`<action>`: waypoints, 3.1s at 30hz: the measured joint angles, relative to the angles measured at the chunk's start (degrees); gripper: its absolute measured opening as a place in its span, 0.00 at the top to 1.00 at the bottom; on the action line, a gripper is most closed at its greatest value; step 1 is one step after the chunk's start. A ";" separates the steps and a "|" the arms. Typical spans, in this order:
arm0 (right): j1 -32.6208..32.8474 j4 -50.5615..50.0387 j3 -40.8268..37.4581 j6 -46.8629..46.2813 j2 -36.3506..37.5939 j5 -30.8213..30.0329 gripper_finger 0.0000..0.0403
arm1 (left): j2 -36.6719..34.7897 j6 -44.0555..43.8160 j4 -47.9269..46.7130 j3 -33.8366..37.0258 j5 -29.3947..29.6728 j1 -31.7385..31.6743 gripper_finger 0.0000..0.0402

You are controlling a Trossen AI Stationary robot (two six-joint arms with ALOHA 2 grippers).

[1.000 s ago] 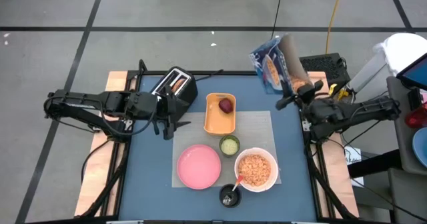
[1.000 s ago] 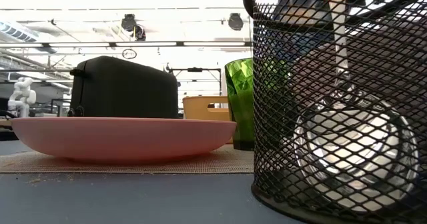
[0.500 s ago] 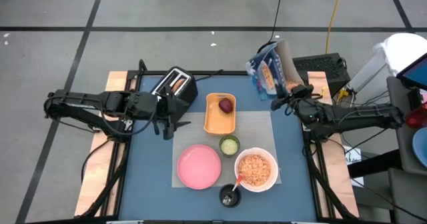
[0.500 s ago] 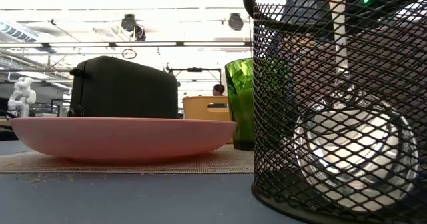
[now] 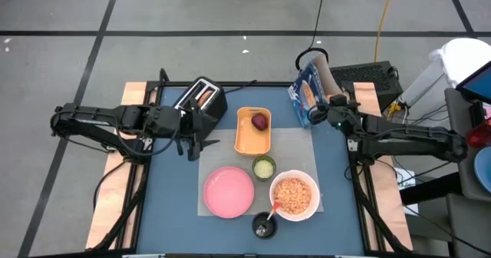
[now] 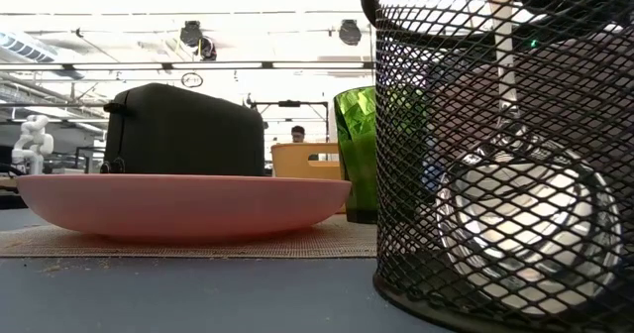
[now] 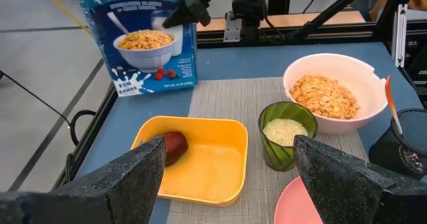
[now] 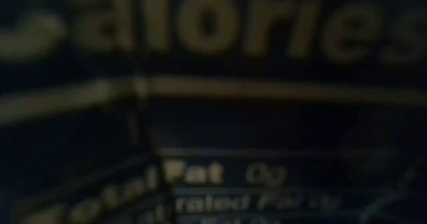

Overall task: Arrange a breakfast setting
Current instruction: Pour the cereals into the white bowl

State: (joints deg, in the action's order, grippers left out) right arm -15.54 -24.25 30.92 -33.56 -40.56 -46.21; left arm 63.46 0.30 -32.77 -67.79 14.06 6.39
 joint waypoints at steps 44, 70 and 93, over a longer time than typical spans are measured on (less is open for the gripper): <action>-1.39 -0.57 0.09 2.95 -0.70 6.09 0.02 | 0.00 0.67 0.00 -0.02 0.00 0.00 0.18; -1.39 7.74 -0.02 9.42 0.29 13.50 0.01 | 0.00 0.38 -0.01 -0.02 0.00 0.00 0.18; -1.35 14.62 0.00 14.81 7.64 17.91 0.01 | 0.00 -2.39 -0.04 -0.02 -0.02 0.00 0.18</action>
State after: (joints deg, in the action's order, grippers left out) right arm -16.88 -9.63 30.92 -18.75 -32.92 -28.29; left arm 63.46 -2.08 -32.82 -67.81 14.04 6.39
